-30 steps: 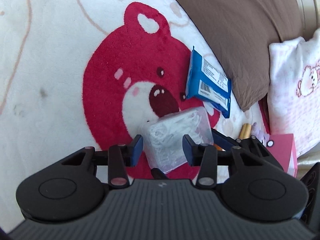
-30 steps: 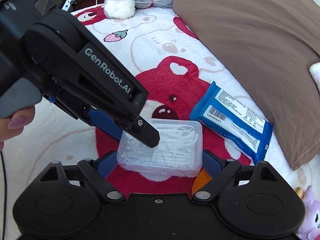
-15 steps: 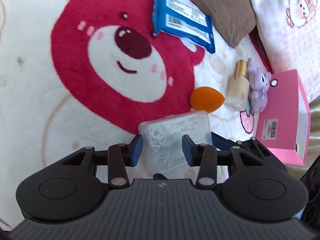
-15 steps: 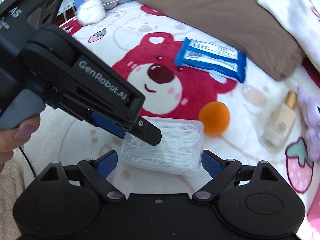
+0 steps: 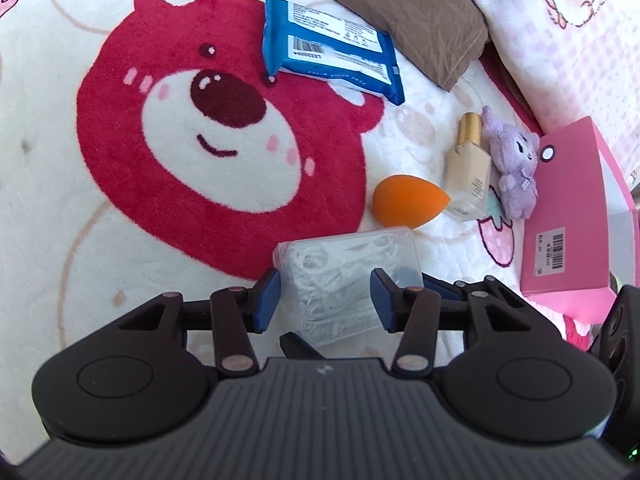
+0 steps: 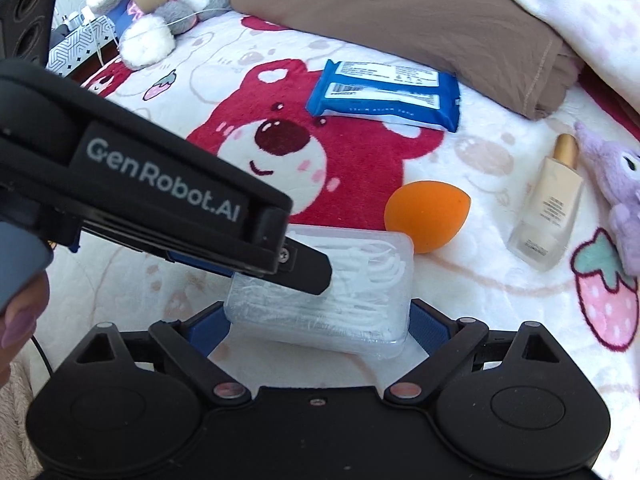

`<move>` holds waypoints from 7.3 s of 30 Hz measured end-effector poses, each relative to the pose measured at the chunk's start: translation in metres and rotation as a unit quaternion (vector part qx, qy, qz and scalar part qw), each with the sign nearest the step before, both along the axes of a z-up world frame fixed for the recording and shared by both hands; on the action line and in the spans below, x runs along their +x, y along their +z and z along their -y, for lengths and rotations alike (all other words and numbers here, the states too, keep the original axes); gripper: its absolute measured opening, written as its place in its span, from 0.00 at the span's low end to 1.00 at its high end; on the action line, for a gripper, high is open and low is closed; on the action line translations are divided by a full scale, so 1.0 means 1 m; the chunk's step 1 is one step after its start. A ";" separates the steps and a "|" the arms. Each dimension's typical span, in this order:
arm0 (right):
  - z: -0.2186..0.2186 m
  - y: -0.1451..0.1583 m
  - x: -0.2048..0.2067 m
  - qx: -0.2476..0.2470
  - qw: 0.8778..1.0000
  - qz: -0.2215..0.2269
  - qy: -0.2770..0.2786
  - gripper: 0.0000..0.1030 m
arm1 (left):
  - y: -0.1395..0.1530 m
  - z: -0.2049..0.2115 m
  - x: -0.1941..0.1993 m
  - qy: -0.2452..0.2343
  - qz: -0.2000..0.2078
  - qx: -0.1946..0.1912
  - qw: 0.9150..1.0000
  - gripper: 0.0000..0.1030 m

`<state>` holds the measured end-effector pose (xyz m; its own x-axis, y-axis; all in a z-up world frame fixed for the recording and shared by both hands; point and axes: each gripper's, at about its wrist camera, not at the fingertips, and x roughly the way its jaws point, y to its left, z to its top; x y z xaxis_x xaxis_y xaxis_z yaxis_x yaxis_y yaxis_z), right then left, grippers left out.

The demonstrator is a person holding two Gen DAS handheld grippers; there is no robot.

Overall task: Organize objects
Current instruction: 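Grasp the clear floss pick box with the left gripper and lift it, then carry the floss box into the pink box and open the left gripper, then withdraw the left tool and move it toward the orange makeup sponge, then grasp the orange makeup sponge with the left gripper and lift it, then carry the sponge into the pink box and open the left gripper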

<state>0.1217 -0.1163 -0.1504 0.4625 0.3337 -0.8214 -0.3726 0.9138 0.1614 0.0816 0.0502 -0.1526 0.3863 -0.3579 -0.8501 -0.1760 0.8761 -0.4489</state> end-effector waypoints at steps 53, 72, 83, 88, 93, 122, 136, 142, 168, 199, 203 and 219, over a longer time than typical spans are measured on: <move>0.262 0.170 -0.014 -0.062 0.980 0.063 -0.178 0.93 | 0.166 0.286 0.079 -0.242 0.122 0.014 0.962 0.39; 0.311 0.055 0.051 -0.029 0.972 -0.144 -0.185 0.94 | 0.054 0.333 0.135 -0.231 -0.024 0.012 0.973 0.39; 0.300 0.054 0.047 -0.050 0.971 -0.148 -0.179 0.94 | 0.056 0.326 0.139 -0.218 -0.027 0.001 0.975 0.40; 0.297 0.059 0.040 -0.043 0.970 -0.146 -0.188 0.93 | 0.074 0.317 0.137 -0.216 -0.002 0.003 0.976 0.40; 0.296 0.064 0.032 -0.054 0.966 -0.132 -0.216 0.69 | 0.089 0.314 0.129 -0.221 0.021 0.022 0.975 0.39; 0.223 0.214 -0.082 -0.054 0.977 0.062 -0.198 0.65 | 0.193 0.205 0.041 -0.203 0.079 0.086 0.972 0.59; 0.135 0.237 -0.091 -0.043 0.994 0.094 -0.047 0.68 | 0.221 0.110 -0.006 -0.184 0.109 0.102 0.972 0.60; 0.110 0.208 -0.077 -0.022 0.995 0.088 -0.029 0.68 | 0.195 0.081 -0.003 -0.171 0.091 0.052 0.980 0.60; 0.049 0.052 0.006 -0.003 0.995 0.089 0.045 0.72 | 0.021 0.024 0.052 -0.120 0.086 -0.009 0.989 0.58; 0.065 0.130 -0.052 -0.005 0.987 0.156 -0.025 0.42 | 0.127 0.076 0.000 -0.194 0.158 -0.002 0.968 0.33; 0.083 0.154 -0.060 -0.013 0.987 0.156 -0.030 0.42 | 0.155 0.101 -0.002 -0.208 0.155 0.010 0.966 0.33; 0.207 0.227 -0.081 -0.058 0.969 0.182 -0.154 0.43 | 0.221 0.240 0.025 -0.298 0.214 -0.027 0.930 0.33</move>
<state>0.0412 -0.3235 0.0766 0.7921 0.0491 -0.6085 -0.0928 0.9949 -0.0405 0.1070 -0.1894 0.0681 0.4054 -0.6541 -0.6386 0.5383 0.7354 -0.4116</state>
